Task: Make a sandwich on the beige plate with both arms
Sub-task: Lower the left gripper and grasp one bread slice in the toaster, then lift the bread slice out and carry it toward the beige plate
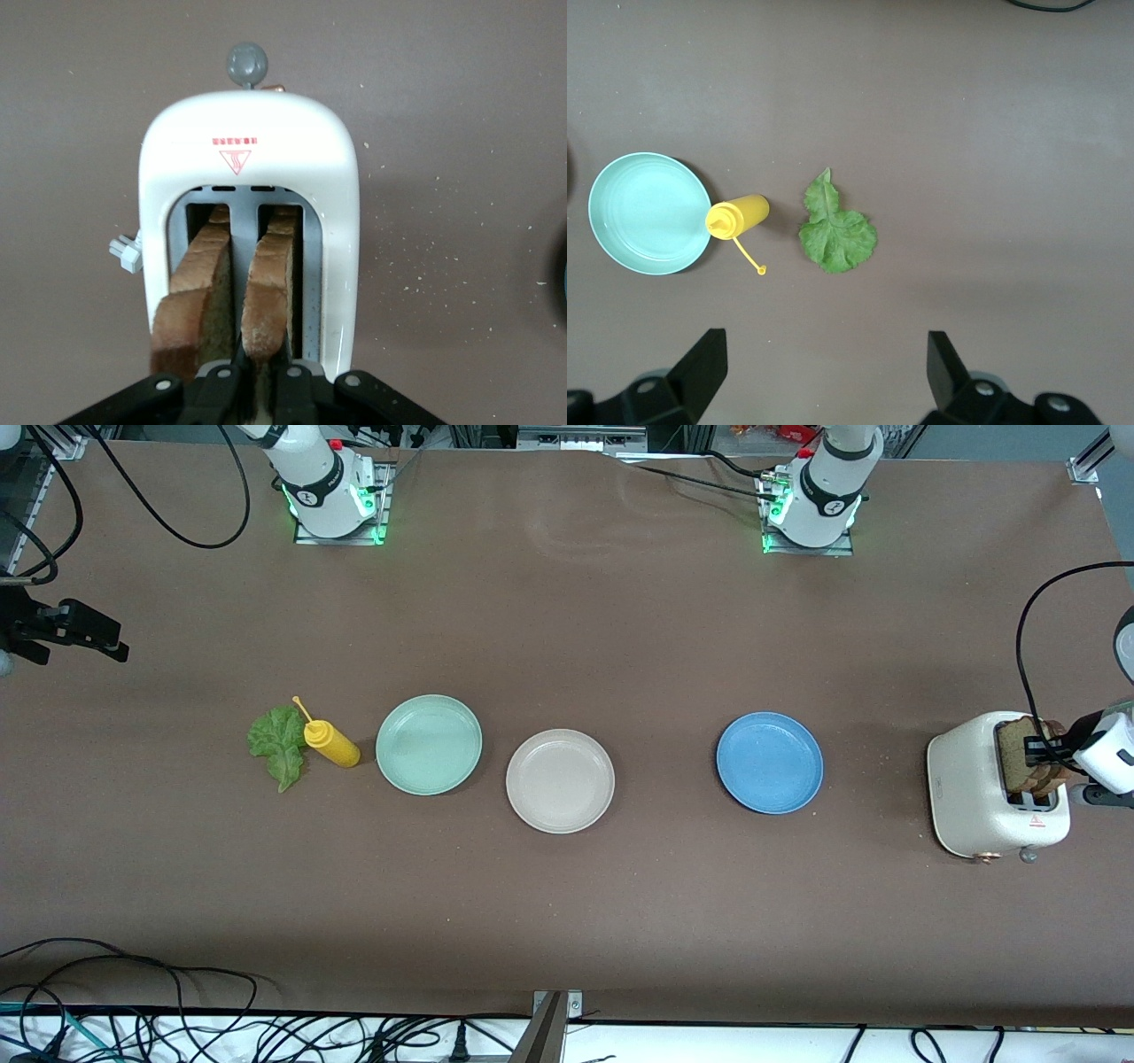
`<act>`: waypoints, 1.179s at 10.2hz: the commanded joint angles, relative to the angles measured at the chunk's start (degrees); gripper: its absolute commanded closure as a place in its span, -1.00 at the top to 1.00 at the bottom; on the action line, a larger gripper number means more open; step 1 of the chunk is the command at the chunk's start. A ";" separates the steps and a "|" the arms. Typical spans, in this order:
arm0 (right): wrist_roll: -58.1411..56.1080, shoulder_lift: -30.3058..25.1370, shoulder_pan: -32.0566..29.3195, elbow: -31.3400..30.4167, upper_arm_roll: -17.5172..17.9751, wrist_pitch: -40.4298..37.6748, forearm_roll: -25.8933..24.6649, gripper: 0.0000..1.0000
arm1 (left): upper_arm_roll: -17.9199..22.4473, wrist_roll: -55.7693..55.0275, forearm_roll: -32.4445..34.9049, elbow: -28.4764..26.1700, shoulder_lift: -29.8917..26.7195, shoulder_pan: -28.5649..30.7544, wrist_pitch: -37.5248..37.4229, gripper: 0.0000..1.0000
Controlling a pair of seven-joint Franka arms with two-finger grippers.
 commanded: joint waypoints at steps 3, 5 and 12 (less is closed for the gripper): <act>0.34 -0.12 0.16 0.28 0.00 -0.64 0.26 1.00 | -0.73 1.00 2.03 11.73 -0.74 -2.42 -12.61 -1.00; 0.34 -0.12 0.16 0.28 0.00 -0.64 0.26 1.00 | -1.60 1.35 1.94 15.68 -0.31 -3.64 -16.83 -1.00; 0.25 -0.12 0.07 0.28 -0.09 -0.64 0.26 1.00 | -6.00 3.46 -15.95 20.02 0.22 -6.72 -24.33 -1.00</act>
